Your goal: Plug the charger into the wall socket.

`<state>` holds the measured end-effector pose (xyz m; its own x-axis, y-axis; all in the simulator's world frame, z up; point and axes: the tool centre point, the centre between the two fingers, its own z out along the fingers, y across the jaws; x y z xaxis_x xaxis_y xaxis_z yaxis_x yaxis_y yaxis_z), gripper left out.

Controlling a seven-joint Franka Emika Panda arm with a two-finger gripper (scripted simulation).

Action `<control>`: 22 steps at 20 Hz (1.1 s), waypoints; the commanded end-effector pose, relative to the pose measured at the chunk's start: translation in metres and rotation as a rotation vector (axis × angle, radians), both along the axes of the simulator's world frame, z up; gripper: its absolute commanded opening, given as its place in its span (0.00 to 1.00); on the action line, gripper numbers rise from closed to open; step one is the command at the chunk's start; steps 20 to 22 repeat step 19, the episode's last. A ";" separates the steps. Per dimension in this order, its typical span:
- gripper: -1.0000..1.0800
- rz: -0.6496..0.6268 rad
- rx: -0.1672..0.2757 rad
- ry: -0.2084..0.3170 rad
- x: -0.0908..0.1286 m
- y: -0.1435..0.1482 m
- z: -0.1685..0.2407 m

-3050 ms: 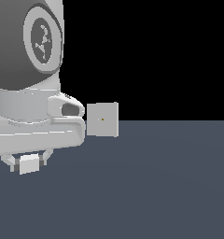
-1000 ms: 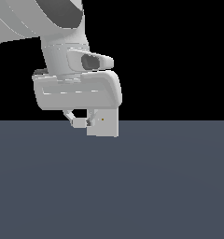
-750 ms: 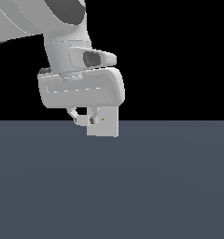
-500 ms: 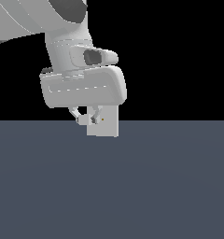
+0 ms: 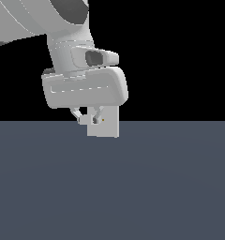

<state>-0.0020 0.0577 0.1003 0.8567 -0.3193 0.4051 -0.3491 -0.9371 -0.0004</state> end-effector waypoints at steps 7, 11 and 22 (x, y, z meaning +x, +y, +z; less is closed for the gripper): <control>0.00 -0.001 0.000 0.001 0.026 -0.010 0.000; 0.00 -0.001 0.000 0.001 0.038 -0.015 -0.001; 0.00 -0.001 0.000 0.001 0.044 -0.017 -0.001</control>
